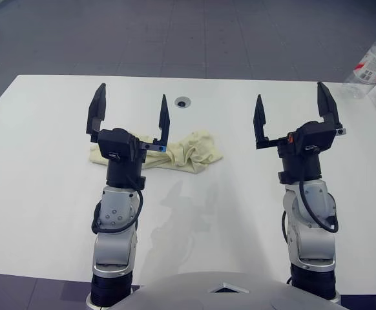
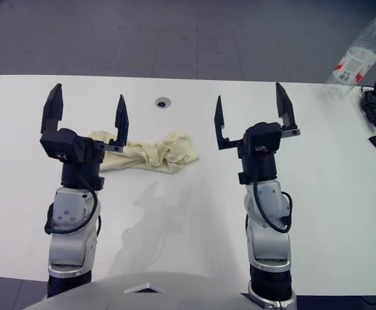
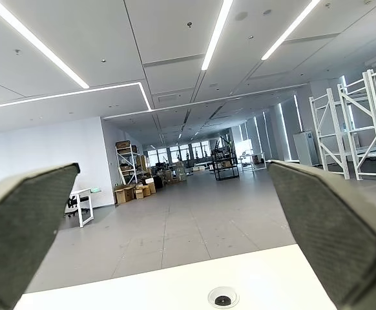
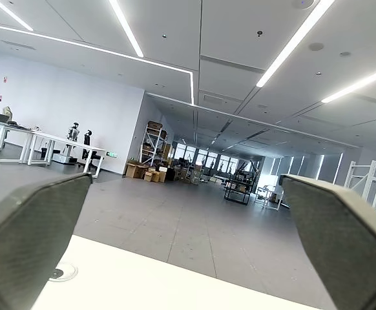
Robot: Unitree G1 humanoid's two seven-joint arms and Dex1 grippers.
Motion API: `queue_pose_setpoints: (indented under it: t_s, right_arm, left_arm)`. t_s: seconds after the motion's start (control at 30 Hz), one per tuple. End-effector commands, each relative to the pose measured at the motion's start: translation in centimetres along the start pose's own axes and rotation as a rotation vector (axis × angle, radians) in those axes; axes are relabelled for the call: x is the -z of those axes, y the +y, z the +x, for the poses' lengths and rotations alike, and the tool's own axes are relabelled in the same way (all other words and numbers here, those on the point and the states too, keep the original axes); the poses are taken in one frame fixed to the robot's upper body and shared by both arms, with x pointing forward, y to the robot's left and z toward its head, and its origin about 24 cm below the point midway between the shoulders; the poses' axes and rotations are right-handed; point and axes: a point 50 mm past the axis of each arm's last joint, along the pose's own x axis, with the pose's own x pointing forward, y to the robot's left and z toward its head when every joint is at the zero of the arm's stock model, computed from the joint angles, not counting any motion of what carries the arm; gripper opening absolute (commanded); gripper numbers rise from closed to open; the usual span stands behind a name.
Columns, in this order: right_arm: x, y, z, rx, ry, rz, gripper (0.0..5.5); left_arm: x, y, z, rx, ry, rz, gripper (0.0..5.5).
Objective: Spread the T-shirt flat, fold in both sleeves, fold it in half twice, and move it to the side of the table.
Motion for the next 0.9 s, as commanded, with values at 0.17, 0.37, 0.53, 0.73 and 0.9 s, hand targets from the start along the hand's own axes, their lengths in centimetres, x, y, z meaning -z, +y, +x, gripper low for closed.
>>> queue_pose_setpoints:
  t_s: [0.17,0.37,0.53,0.73,0.9]
  right_arm:
    - [-0.1,-0.6,-0.4,0.010,0.018,-0.013,5.39]
    - [0.1,-0.2,0.5,-0.022,0.017,0.030,5.39]
    - [-0.5,0.3,0.0,-0.003,0.015,0.044,5.39]
    - [-1.2,0.4,0.1,-0.016,-0.005,0.039,5.39]
    - [-0.9,0.1,-0.1,-0.016,0.007,0.022,5.39]
  left_arm:
    - [-0.4,-0.1,0.0,-0.011,0.017,-0.025,5.40]
    - [-0.8,0.1,-0.5,-0.031,0.050,-0.095,5.40]
    - [-0.2,-0.2,-0.6,0.032,0.065,-0.163,5.40]
    - [-0.9,0.5,-0.3,-0.004,0.050,-0.165,5.40]
    - [-1.0,0.2,-0.4,-0.012,0.065,-0.155,5.40]
